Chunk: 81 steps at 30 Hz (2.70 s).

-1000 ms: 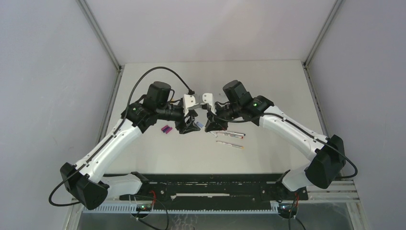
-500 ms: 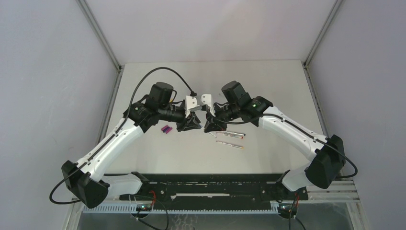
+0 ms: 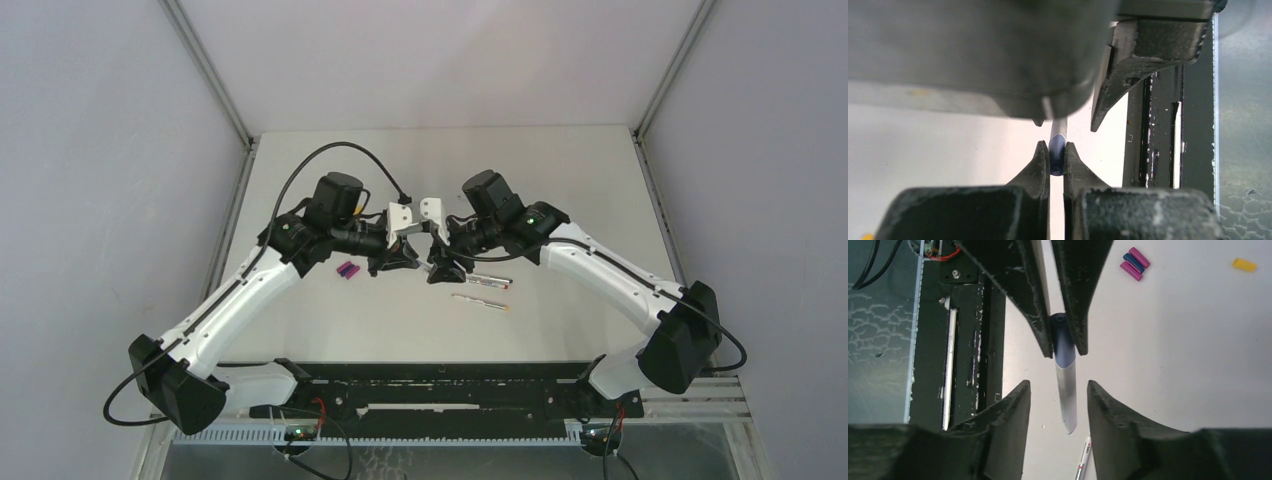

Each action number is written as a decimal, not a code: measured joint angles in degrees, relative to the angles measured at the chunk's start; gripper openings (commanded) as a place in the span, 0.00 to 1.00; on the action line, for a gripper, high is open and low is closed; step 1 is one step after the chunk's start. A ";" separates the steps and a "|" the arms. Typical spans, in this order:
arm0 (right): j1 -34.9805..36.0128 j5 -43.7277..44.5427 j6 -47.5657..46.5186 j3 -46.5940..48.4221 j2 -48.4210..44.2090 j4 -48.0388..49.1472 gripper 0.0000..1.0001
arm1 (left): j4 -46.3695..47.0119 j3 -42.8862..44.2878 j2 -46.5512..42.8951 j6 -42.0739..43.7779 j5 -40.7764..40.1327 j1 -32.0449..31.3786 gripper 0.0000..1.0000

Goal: Open the pen caps
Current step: Pick up the pen from the center of the board, then open the pen cap from the pen.

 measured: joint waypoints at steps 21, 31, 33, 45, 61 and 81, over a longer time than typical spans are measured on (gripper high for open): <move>-5.27 -15.58 -2.05 -1.88 4.63 -0.90 0.27 | -0.70 0.00 -3.93 1.31 -0.87 0.00 0.00; -5.95 -18.84 -4.20 -2.25 5.14 -1.05 0.00 | -1.73 0.00 -4.09 1.33 0.13 0.17 0.00; -5.95 -18.82 -4.63 -2.25 5.14 -1.07 0.00 | -1.75 0.00 -4.11 1.33 0.13 0.20 0.00; -6.03 -13.88 -4.04 -3.37 4.52 2.75 0.00 | -1.68 0.00 -2.47 0.61 2.36 3.74 0.00; -6.64 -16.33 -5.20 -2.25 5.64 0.61 0.00 | -1.29 -0.92 -2.89 1.73 4.79 4.90 0.00; -5.07 -8.87 -4.76 -4.13 5.09 8.22 0.00 | -1.42 -0.96 -2.36 1.60 4.42 7.89 0.00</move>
